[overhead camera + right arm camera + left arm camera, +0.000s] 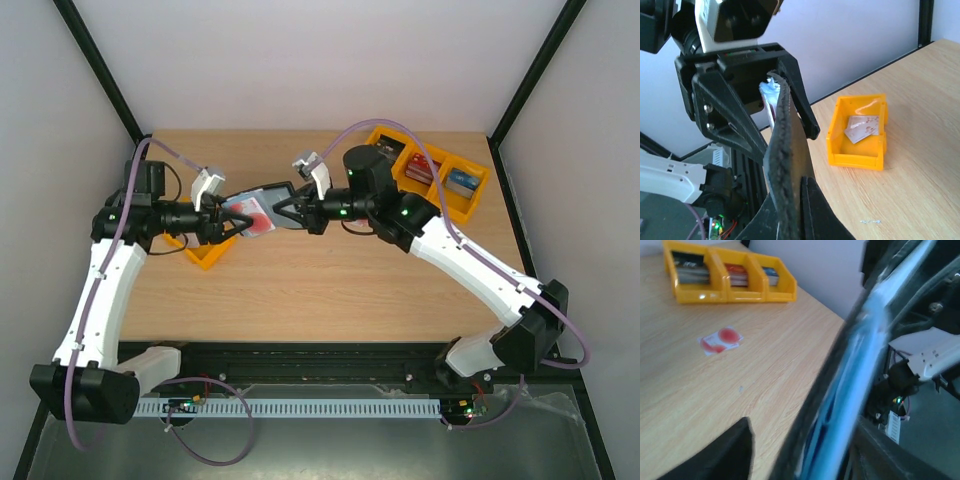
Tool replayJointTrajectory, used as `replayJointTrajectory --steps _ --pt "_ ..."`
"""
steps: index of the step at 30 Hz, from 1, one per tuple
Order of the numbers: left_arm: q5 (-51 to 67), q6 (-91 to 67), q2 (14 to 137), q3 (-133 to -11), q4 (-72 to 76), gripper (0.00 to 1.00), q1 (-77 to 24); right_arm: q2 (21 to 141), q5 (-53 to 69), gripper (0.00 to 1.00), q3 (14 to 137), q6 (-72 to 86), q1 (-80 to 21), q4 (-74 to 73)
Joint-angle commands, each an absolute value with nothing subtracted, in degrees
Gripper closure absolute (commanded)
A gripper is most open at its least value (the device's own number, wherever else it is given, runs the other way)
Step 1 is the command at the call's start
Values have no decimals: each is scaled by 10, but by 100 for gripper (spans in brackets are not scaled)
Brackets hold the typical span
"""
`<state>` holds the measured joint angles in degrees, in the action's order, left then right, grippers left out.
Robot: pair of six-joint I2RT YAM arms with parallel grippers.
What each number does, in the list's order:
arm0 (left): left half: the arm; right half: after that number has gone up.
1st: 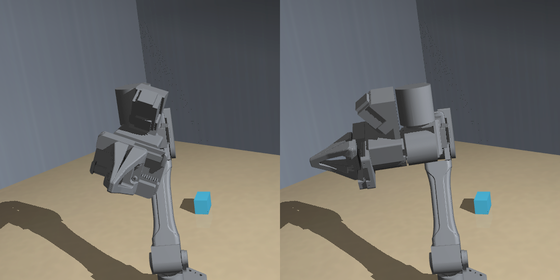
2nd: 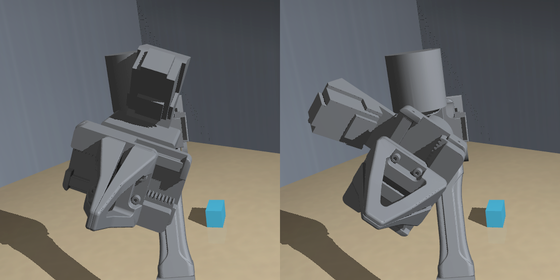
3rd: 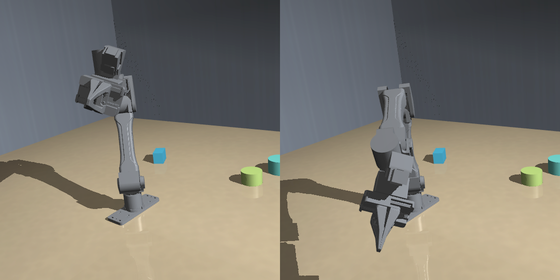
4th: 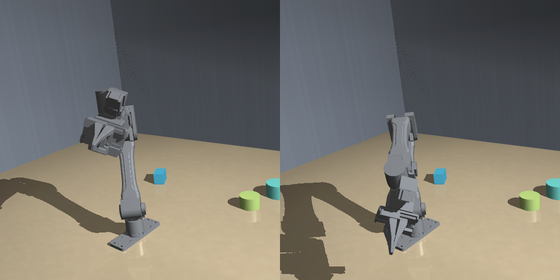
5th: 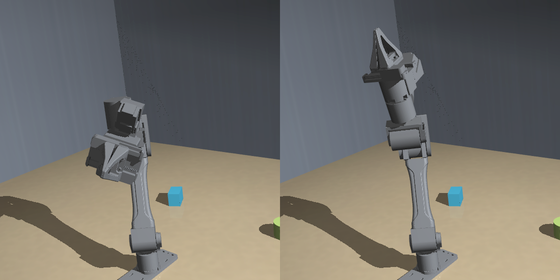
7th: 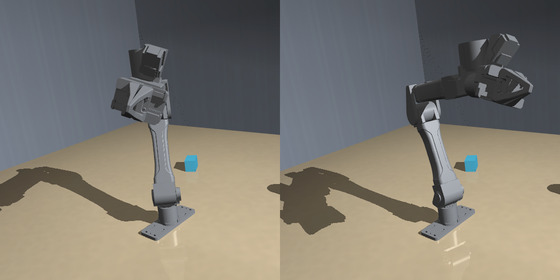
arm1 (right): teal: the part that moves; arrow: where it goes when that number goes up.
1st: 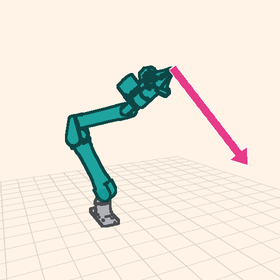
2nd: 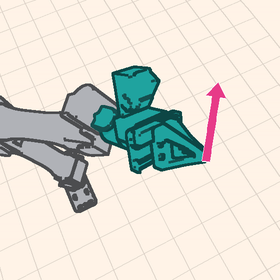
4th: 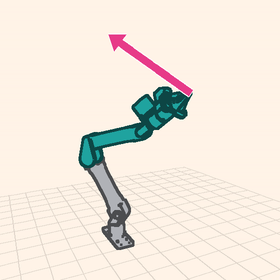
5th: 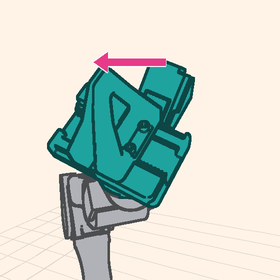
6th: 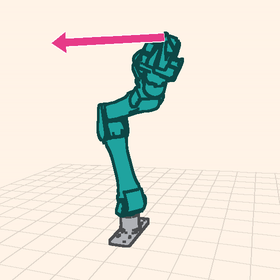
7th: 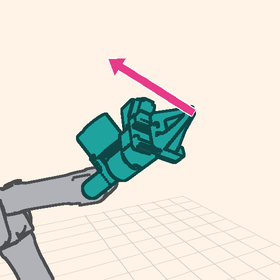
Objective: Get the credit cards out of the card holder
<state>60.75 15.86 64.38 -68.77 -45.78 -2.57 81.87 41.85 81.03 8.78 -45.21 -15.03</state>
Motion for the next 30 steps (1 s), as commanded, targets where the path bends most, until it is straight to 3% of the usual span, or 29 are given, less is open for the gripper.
replayJointTrajectory --steps 1,4,5,9,13,15,17,20,24,30 --pt "694 221 631 -719 -514 62 -19 791 465 98 803 75 -447 -112" --pt "694 225 633 -725 -521 95 -18 789 471 98 799 80 -443 -103" --pt "690 224 633 -726 -521 98 -18 789 470 98 798 82 -440 -101" --pt "670 205 630 -720 -511 98 -18 782 456 95 775 116 -406 -77" --pt "516 94 630 -697 -425 98 -15 796 305 65 776 119 -387 -137" --pt "380 67 633 -688 -399 98 -14 813 226 59 788 108 -387 -182" --pt "234 64 637 -687 -388 98 -15 826 183 58 800 105 -387 -213" --pt "135 69 641 -686 -379 98 -17 828 226 62 805 95 -391 -217" --pt "230 70 639 -687 -388 98 -18 810 359 69 783 36 -459 -149" --pt "476 100 637 -697 -427 98 -18 827 425 73 773 72 -486 -27"
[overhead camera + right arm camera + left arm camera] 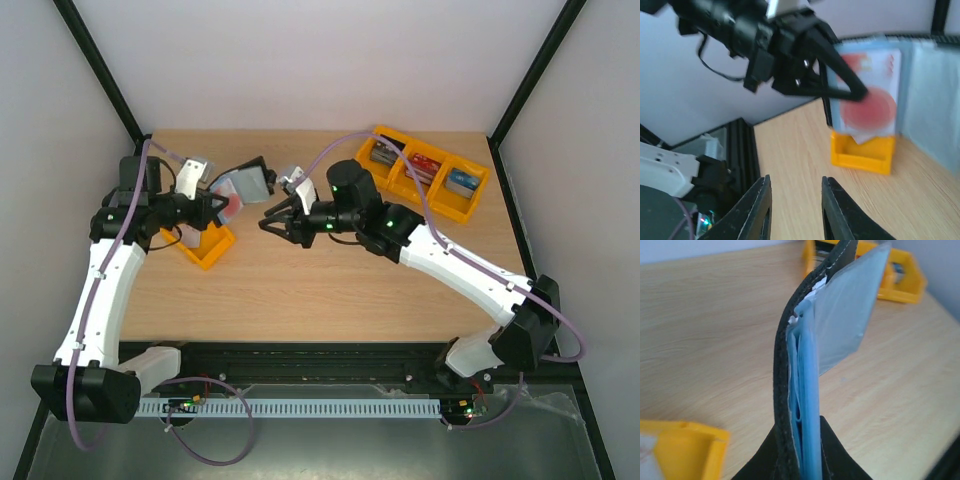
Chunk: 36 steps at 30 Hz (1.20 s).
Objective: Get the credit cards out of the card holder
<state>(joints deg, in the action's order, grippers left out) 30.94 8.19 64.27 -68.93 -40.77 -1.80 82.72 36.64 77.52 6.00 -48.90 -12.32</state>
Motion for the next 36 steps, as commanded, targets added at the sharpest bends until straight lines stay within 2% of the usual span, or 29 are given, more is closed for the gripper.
replayJointTrajectory --steps 1,9,19,26,31,33,36 --pt "511 112 635 -702 -438 98 -18 830 424 75 774 76 -485 -18" --pt "674 246 633 -749 -552 98 -22 880 415 84 819 84 -466 -62" --pt "699 308 638 -759 -600 98 -35 903 439 88 832 80 -464 -54" --pt "708 323 644 -761 -609 98 -43 919 534 83 842 60 -468 -46" --pt "707 322 646 -762 -607 98 -47 909 599 98 833 66 -472 -7" --pt "705 321 646 -760 -606 98 -47 902 609 98 824 64 -471 4" --pt "702 316 646 -757 -600 98 -47 898 616 88 817 62 -472 7"
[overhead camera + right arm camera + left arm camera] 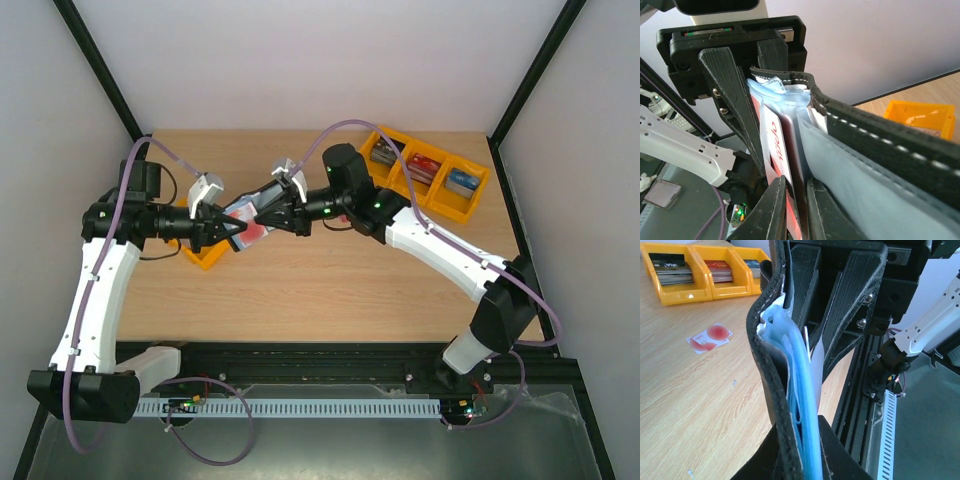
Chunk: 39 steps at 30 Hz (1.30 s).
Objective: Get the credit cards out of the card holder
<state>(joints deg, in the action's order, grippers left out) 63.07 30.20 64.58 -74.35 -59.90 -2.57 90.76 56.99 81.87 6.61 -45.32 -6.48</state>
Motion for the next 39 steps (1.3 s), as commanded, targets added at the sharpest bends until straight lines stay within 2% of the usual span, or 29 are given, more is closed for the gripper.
replayJointTrajectory --steps 1,4,8,11,15,23,39 --pt "700 311 646 -756 -595 98 -47 900 617 88 817 63 -473 6" --pt "690 293 646 -752 -580 98 -47 902 616 90 819 62 -480 7" --pt "683 278 645 -748 -570 98 -46 894 621 98 815 50 -488 10" --pt "684 280 643 -745 -572 98 -46 876 610 98 801 45 -485 20" --pt "697 285 640 -744 -576 88 -40 852 594 98 765 84 -457 67" --pt "722 302 640 -746 -591 82 -32 837 580 98 750 88 -438 65" --pt "722 301 636 -743 -589 77 -29 826 565 98 747 97 -421 56"
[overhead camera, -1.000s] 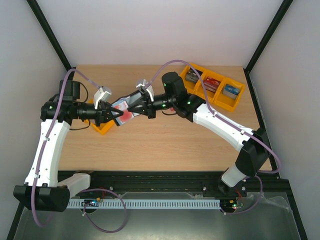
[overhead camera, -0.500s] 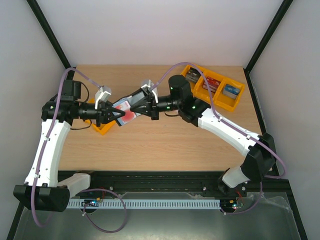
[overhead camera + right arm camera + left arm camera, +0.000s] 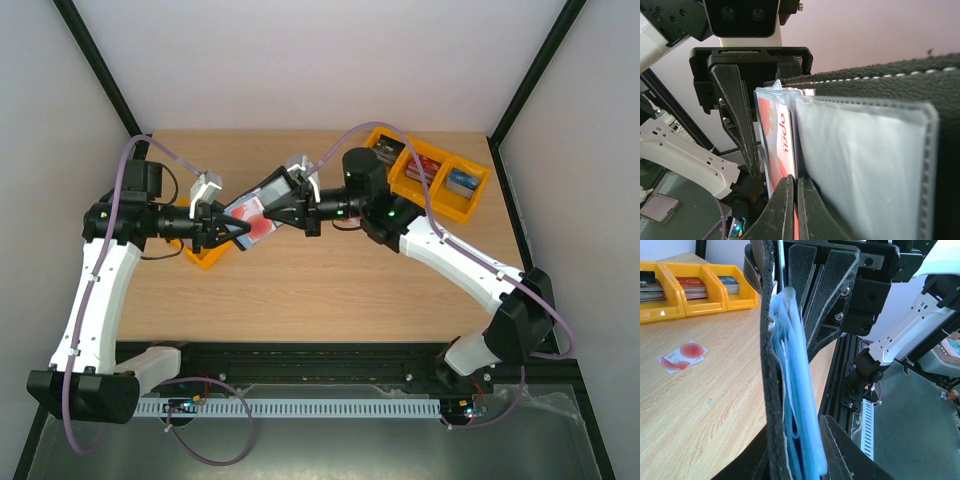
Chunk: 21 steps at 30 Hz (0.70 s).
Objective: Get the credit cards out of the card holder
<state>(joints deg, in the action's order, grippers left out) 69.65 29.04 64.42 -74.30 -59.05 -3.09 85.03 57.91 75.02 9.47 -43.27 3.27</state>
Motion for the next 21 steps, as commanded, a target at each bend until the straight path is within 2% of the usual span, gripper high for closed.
replayJointTrajectory --steps 1,4,6,7,11,16,21 --pt "722 301 637 -743 -589 77 -29 825 563 98 747 96 -421 53" --pt "721 299 639 -744 -588 81 -29 824 563 98 744 96 -420 50" --pt "719 298 639 -745 -586 94 -29 825 573 98 742 103 -420 57" --pt "717 298 639 -745 -586 97 -29 827 580 98 742 106 -420 60" --pt "709 297 638 -745 -584 98 -29 826 593 98 748 78 -419 28" --pt "706 312 639 -746 -593 98 -29 822 522 88 761 38 -418 -25" --pt "714 339 641 -755 -614 98 -29 837 504 85 777 37 -418 -36"
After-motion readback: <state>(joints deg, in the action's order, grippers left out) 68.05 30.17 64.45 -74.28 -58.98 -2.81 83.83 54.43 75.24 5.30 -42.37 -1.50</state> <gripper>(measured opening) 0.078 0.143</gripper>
